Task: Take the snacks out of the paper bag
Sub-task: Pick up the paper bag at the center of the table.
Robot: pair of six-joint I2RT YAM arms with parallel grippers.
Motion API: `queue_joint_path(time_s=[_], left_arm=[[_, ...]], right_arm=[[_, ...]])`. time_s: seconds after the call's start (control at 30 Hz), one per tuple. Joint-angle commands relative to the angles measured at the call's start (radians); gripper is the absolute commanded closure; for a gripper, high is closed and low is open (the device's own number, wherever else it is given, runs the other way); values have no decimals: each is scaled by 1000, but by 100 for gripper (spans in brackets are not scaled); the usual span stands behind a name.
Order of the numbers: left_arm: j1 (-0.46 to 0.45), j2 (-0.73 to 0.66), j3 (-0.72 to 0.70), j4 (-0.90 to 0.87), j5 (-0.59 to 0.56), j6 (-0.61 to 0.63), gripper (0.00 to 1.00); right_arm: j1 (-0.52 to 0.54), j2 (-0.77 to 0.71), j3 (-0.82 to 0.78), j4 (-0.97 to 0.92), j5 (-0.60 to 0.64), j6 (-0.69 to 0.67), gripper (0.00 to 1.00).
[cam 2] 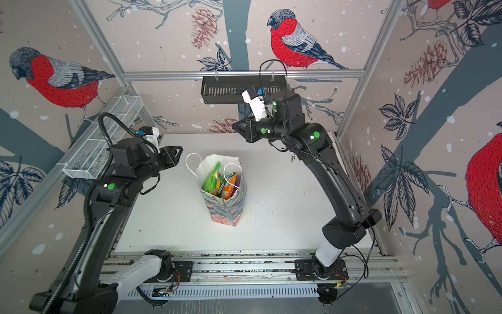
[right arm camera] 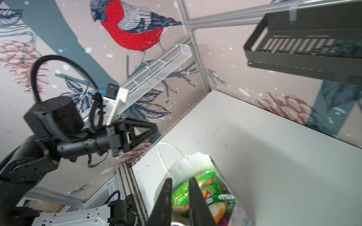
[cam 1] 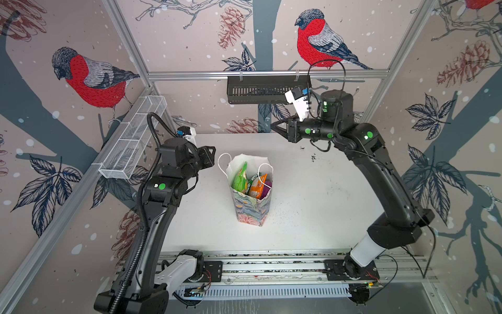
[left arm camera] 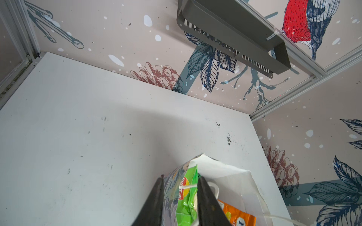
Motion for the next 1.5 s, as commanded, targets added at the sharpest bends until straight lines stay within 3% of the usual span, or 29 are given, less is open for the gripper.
queue_joint_path(time_s=[0.0, 0.17, 0.37, 0.57, 0.87, 1.07, 1.27, 1.47], left_arm=[[-2, 39, 60, -57, 10, 72, 68], [2, 49, 126, -138, 63, 131, 60], [1, 103, 253, -314, 166, 191, 59], [2, 95, 217, -444, 169, 227, 60], [1, 56, 169, -517, 215, 218, 56], [-2, -9, 54, -474, 227, 168, 57], [-44, -47, -73, -315, 252, 63, 59], [-77, -27, -80, -291, 167, 40, 60]], right_arm=[[32, 87, 128, -111, 85, 30, 81], [95, 161, 151, -129, 156, 47, 79], [178, 214, 150, -157, 203, 41, 77], [237, 270, 145, -235, 279, 28, 79], [230, 265, 56, -263, 363, 21, 79], [229, 270, 18, -258, 335, 0, 79], [226, 274, 8, -284, 327, -16, 79], [213, 260, -23, -357, 342, -39, 79]])
